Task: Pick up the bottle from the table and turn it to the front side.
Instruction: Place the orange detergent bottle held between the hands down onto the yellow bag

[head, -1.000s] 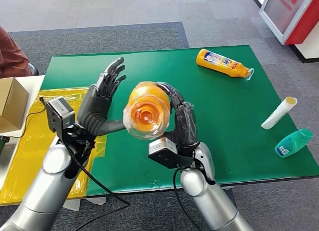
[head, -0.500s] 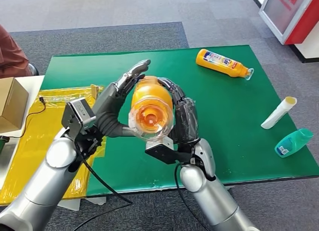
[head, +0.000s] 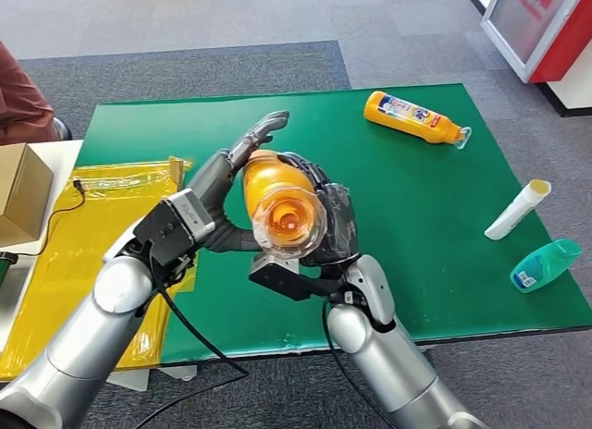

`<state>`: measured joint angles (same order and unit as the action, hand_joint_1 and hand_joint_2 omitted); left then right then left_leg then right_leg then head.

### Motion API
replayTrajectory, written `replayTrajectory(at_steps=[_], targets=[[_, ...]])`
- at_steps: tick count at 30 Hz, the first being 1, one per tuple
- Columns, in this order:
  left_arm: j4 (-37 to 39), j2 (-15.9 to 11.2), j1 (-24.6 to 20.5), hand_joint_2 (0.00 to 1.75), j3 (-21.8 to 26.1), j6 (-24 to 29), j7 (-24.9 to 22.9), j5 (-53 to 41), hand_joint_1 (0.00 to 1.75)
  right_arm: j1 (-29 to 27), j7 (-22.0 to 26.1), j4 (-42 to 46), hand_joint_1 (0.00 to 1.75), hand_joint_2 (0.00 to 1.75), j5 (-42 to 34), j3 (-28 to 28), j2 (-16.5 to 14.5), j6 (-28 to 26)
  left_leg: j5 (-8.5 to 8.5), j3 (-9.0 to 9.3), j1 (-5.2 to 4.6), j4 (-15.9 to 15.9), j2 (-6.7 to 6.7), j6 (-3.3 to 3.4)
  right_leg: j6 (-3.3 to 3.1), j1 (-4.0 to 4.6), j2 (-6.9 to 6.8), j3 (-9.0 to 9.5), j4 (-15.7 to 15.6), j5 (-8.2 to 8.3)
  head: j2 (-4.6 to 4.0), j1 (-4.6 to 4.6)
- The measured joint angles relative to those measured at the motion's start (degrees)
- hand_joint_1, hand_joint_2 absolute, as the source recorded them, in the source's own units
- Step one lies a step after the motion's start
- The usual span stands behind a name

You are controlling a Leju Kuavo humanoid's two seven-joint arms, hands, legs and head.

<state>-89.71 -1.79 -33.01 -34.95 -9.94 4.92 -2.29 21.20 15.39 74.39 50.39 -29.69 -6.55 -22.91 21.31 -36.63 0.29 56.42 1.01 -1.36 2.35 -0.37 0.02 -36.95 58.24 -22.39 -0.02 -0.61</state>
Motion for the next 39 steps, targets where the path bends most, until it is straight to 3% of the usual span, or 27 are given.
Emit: replayTrajectory(at_steps=[2,17,19,21,23,27,31,35,39], targets=[[-0.03,0.22,0.00,1.75,-0.28,0.71,-0.05,-2.26,1.75,0.54,-0.04,-1.24,1.75,1.75,0.08,-0.13,-0.08,0.33,0.00,0.00,0.00,0.00,0.00,0.00,0.00,0.00,0.00,0.00,0.00,0.00,0.00,-0.01],[-1.78,0.99,2.68,1.75,-0.06,5.68,2.02,-11.03,1.75,1.74,-0.04,-5.95,1.70,1.75,-1.38,-0.08,-0.77,1.97,0.00,0.00,0.00,0.00,0.00,0.00,0.00,0.00,0.01,-0.02,0.00,0.00,0.00,-0.01],[-1.87,1.03,3.03,1.75,0.10,6.04,2.28,-11.51,1.75,1.68,0.18,-6.40,1.01,1.75,-1.55,-0.11,-0.92,2.10,0.00,0.00,0.00,0.00,0.00,0.00,0.00,0.00,0.00,-0.02,0.00,0.00,0.00,0.00],[-2.16,1.08,3.46,1.75,0.31,6.86,2.70,-12.58,1.75,1.62,0.27,-6.66,0.18,1.75,-1.83,-0.15,-1.03,2.31,0.00,0.00,0.00,0.00,0.00,0.00,0.00,0.00,0.00,-0.01,0.00,0.00,0.00,0.00],[-2.71,1.19,3.83,1.75,0.56,8.18,3.23,-14.00,1.75,1.47,0.29,-6.77,0.00,1.75,-2.51,-0.14,-1.10,2.81,0.00,0.00,0.00,0.00,0.00,0.00,0.00,0.00,0.00,-0.01,0.00,0.00,0.00,-0.01],[-5.40,1.31,5.01,1.75,1.45,11.85,5.60,-15.31,1.75,0.39,0.21,-7.09,0.00,1.75,-8.41,1.77,-1.11,4.42,0.02,-0.05,0.00,0.00,-0.06,0.01,0.04,-0.01,-0.07,0.00,0.00,-0.03,0.00,-0.01],[-9.10,0.87,7.92,1.75,4.55,19.85,7.82,-20.02,1.75,-1.33,1.40,-7.08,0.00,1.75,-16.71,6.13,-1.06,5.62,0.05,-0.04,-0.01,0.00,-0.06,0.02,0.06,-0.02,-0.07,0.00,-0.01,-0.04,0.00,0.00],[-11.74,0.38,11.98,1.75,8.04,31.85,8.56,-33.14,1.75,-3.69,3.51,-5.43,0.00,1.75,-22.44,10.28,-1.03,4.75,0.06,-0.04,-0.01,0.00,-0.07,0.03,0.06,-0.01,-0.08,0.00,-0.01,-0.07,0.00,0.01],[-12.64,0.09,18.11,1.75,10.98,41.83,6.88,-47.04,1.75,-7.56,6.37,0.61,0.00,1.75,-25.67,14.31,-0.97,0.41,0.15,-0.04,-0.01,0.00,-0.07,0.08,0.08,-0.02,-0.08,0.00,-0.03,-0.16,0.00,0.01]])
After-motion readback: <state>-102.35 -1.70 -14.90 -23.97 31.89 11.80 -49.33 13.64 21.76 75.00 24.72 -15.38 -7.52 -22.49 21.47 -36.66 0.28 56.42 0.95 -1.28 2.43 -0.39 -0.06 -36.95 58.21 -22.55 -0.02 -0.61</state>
